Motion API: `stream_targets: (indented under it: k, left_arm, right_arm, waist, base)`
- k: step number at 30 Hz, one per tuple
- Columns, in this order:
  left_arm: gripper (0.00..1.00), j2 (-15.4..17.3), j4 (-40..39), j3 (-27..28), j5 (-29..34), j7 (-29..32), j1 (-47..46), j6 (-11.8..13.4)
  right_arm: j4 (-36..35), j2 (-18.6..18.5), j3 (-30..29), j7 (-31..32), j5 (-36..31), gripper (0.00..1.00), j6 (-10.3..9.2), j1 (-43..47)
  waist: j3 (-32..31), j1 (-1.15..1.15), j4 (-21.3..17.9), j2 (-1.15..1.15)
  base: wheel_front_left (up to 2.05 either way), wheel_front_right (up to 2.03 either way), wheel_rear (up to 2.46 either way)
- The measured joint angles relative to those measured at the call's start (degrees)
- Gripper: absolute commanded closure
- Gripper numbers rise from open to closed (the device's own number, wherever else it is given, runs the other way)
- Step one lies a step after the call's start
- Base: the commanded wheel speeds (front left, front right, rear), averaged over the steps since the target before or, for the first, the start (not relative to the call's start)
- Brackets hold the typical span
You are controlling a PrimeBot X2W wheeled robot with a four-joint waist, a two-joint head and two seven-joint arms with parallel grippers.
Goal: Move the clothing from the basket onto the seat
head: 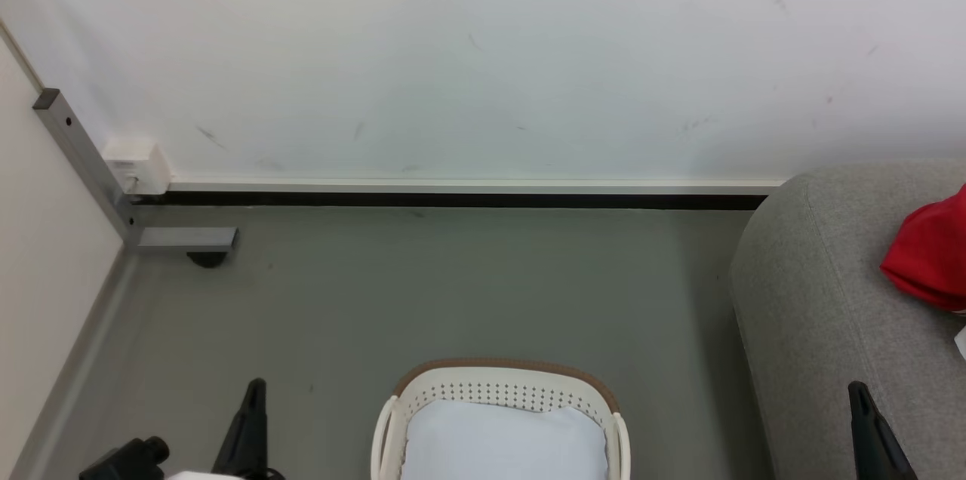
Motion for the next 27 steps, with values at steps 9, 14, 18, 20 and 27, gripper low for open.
stream_targets:
  k: [9, 14, 18, 20, 27]
  left_arm:
    - [1.00, -0.60, 0.41, 1.37, -6.72, 2.02, -0.88, -0.75]
    - [1.00, -1.04, 0.60, 2.11, -10.17, 3.14, -1.20, -0.98]
    - [1.00, -1.31, 0.78, 2.57, -12.54, 3.87, -1.52, -1.35]
    - [1.00, -1.42, 0.88, 2.85, -14.15, 4.32, -1.65, -1.48]
    - [1.00, -1.76, 1.22, 3.85, -18.46, 5.60, -2.22, -1.97]
  right_arm:
    - [0.33, 0.86, -0.86, 1.97, 6.73, 1.00, 0.00, -1.16]
    - [0.53, 1.13, -1.44, 2.94, 10.16, 1.00, 0.00, -1.41]
    - [0.62, 1.29, -1.78, 3.54, 12.96, 1.00, 0.00, -2.28]
    - [0.75, 1.40, -1.94, 3.96, 14.06, 1.00, 0.00, -2.27]
    - [1.10, 1.77, -2.53, 5.13, 18.38, 1.00, -0.01, -2.93]
  waist:
    - [0.08, 0.00, 0.09, 0.00]
    - [0.12, 0.00, 0.15, 0.00]
    - [0.16, 0.00, 0.19, 0.00]
    - [0.18, 0.00, 0.21, 0.00]
    - [0.24, 0.00, 0.28, 0.00]
  base:
    - [0.00, 0.00, 0.00]
    - [0.00, 0.00, 0.00]
    - [0.00, 0.00, 0.00]
    - [0.00, 0.00, 0.00]
    - [0.00, 0.00, 0.00]
